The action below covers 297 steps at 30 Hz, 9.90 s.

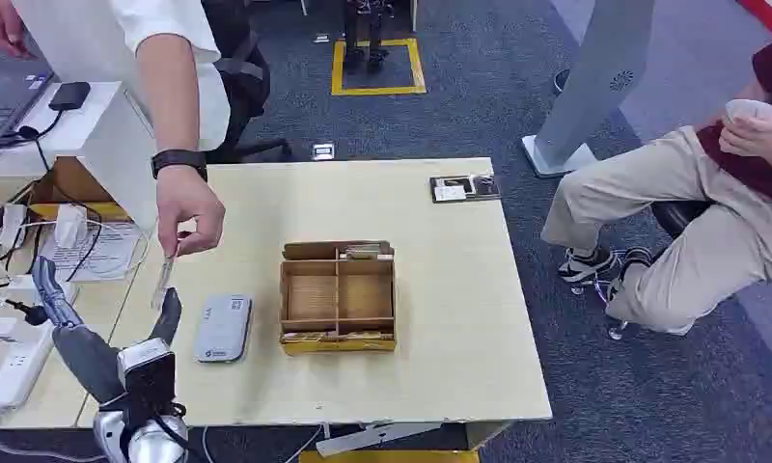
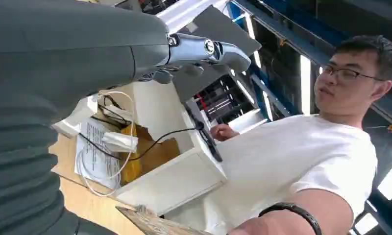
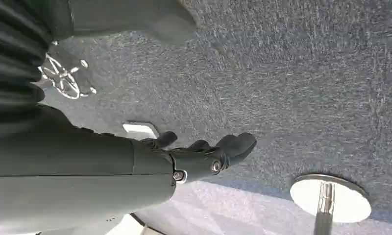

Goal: Pass the card to the sensor for recognition and then transmit it.

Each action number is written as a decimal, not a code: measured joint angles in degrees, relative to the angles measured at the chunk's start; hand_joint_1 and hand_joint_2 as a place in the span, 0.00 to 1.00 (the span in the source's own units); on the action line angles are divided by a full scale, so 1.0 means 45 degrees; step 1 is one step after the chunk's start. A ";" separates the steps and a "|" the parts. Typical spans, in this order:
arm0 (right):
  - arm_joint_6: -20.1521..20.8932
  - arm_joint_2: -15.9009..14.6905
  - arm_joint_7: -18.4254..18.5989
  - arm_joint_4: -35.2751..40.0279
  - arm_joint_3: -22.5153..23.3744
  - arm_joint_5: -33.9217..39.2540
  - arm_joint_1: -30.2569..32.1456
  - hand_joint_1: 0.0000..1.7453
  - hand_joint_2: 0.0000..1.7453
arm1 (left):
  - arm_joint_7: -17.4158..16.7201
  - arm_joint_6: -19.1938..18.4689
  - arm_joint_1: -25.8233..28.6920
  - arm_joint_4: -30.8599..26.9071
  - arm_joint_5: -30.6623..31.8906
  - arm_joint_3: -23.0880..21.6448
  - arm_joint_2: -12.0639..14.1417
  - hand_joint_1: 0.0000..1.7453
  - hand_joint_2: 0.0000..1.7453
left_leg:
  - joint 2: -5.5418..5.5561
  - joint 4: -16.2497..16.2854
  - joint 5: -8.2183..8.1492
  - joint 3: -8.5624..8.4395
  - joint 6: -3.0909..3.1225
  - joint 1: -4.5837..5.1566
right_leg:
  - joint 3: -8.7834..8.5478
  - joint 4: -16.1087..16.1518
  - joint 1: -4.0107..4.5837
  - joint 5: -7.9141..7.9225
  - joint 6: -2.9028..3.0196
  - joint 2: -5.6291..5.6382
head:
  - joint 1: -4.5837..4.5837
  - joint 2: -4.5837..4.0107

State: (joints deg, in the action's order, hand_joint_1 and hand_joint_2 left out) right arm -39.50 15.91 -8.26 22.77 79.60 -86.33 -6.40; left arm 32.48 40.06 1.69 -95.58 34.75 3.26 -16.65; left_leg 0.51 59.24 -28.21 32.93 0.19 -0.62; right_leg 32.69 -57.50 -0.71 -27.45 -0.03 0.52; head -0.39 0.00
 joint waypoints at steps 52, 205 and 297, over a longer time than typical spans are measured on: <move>-0.0005 -0.0175 0.0107 -0.0121 -0.0388 0.0262 0.0026 0.00 1.00 | 0.0971 0.0010 -0.0276 0.0384 -0.0835 0.0820 0.0019 1.00 1.00 | -0.0004 0.0000 0.0001 -0.0001 0.0000 -0.0001 | -0.0003 -0.0001 0.0001 0.0001 0.0000 0.0004 | 0.0000 0.0000; 0.0000 -0.0534 0.0238 -0.0515 -0.0272 0.0792 0.0029 0.00 1.00 | -0.6611 0.0034 0.0301 0.4100 1.0288 0.2069 0.0029 1.00 1.00 | 0.0002 0.0000 0.0000 0.0003 0.0000 0.0001 | -0.0007 0.0000 -0.0001 0.0000 0.0000 -0.0004 | 0.0000 0.0000; 0.0000 -0.0534 0.0233 -0.0525 -0.0272 0.0865 0.0112 0.00 1.00 | -0.4527 0.0073 0.0527 0.3716 0.9088 0.1855 -0.0073 1.00 1.00 | 0.0010 0.0000 -0.0002 0.0002 -0.0002 0.0001 | -0.0014 0.0000 -0.0001 -0.0001 0.0000 -0.0010 | 0.0010 0.0000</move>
State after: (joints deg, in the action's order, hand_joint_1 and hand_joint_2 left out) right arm -39.50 13.51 -7.21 20.41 78.38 -82.44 -5.90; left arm 12.11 40.39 4.06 -78.86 75.65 11.61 -16.98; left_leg 0.55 59.24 -28.22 32.94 0.18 -0.61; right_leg 32.63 -57.50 -0.71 -27.46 -0.03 0.48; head -0.35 0.00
